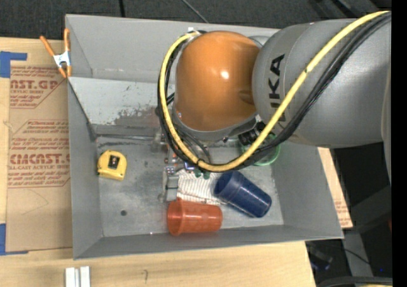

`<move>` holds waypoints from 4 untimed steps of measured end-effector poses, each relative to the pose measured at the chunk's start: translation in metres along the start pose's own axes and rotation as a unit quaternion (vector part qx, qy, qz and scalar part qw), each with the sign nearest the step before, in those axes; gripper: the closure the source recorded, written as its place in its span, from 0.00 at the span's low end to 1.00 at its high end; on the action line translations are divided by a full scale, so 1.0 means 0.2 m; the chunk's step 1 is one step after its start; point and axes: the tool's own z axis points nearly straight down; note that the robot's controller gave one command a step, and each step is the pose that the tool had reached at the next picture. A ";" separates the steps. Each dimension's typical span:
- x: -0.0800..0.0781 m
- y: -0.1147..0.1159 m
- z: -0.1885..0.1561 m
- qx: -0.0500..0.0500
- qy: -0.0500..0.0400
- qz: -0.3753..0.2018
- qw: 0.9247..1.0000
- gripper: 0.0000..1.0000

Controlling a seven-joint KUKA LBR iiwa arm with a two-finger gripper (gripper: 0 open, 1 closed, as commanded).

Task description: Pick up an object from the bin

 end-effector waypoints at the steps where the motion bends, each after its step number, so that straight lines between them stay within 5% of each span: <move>1: -0.01 -0.19 0.27 -0.001 -0.003 -0.027 1.000 0.00; 2: -0.03 -0.30 0.51 0.000 -0.001 -0.012 1.000 0.00; 3: -0.02 -0.36 0.58 0.000 0.001 -0.024 1.000 0.00; 4: -0.03 -0.52 0.81 -0.005 -0.013 0.010 1.000 1.00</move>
Offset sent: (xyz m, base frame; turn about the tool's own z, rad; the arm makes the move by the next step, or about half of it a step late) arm 0.0066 -0.0645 -0.1083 -0.0165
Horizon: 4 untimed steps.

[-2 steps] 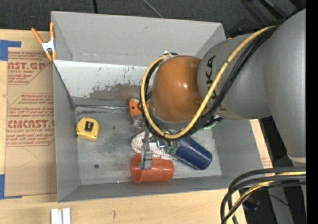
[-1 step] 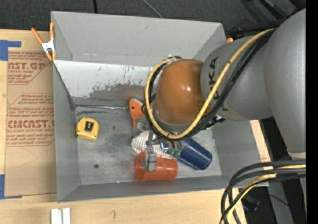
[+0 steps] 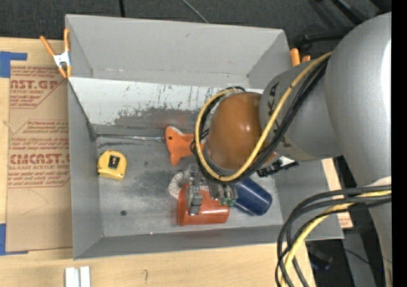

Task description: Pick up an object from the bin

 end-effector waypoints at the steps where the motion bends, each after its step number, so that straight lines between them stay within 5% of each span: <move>1: 0.00 0.00 0.00 0.000 0.000 0.000 1.000 1.00; 2: 0.00 0.00 -0.65 0.006 0.012 -0.017 1.000 1.00; 3: 0.00 0.00 -0.65 0.006 0.013 -0.016 1.000 1.00; 4: -0.07 0.05 -0.45 0.005 0.010 -0.021 1.000 1.00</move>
Offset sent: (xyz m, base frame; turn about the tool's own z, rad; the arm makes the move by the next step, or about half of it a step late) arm -0.0038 -0.0030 0.1307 -0.0323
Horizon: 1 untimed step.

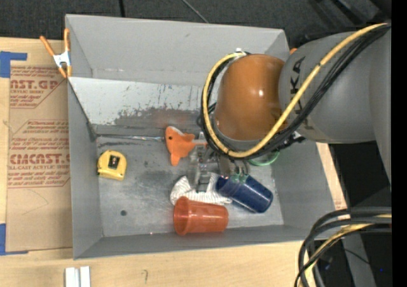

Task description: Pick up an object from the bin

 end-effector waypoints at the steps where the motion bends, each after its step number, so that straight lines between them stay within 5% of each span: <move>1: 0.02 -0.04 0.09 0.000 0.003 -0.017 1.000 0.00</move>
Offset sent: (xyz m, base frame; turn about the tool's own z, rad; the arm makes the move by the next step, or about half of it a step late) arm 0.0000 0.0000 0.0000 0.0000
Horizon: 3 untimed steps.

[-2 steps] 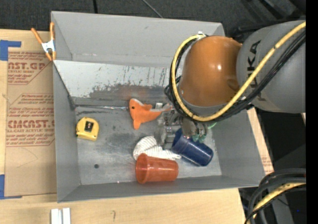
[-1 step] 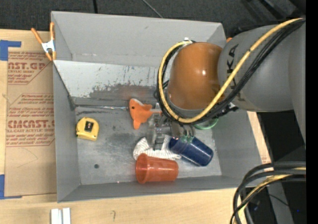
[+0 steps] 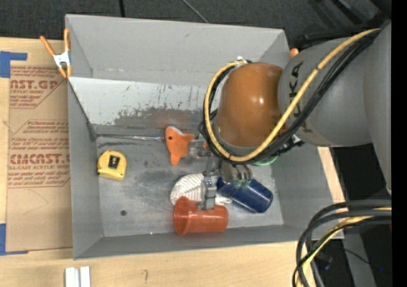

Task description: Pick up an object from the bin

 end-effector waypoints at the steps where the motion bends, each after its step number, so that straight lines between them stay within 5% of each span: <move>1: 0.00 0.00 0.00 0.000 0.000 0.000 1.000 0.00; 2: -0.02 -0.03 0.17 -0.001 -0.006 0.008 1.000 0.00; 3: -0.09 -0.07 0.41 0.000 -0.003 -0.020 1.000 1.00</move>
Offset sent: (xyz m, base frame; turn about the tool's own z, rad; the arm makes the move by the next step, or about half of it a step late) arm 0.0042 -0.0165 -0.0818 0.0403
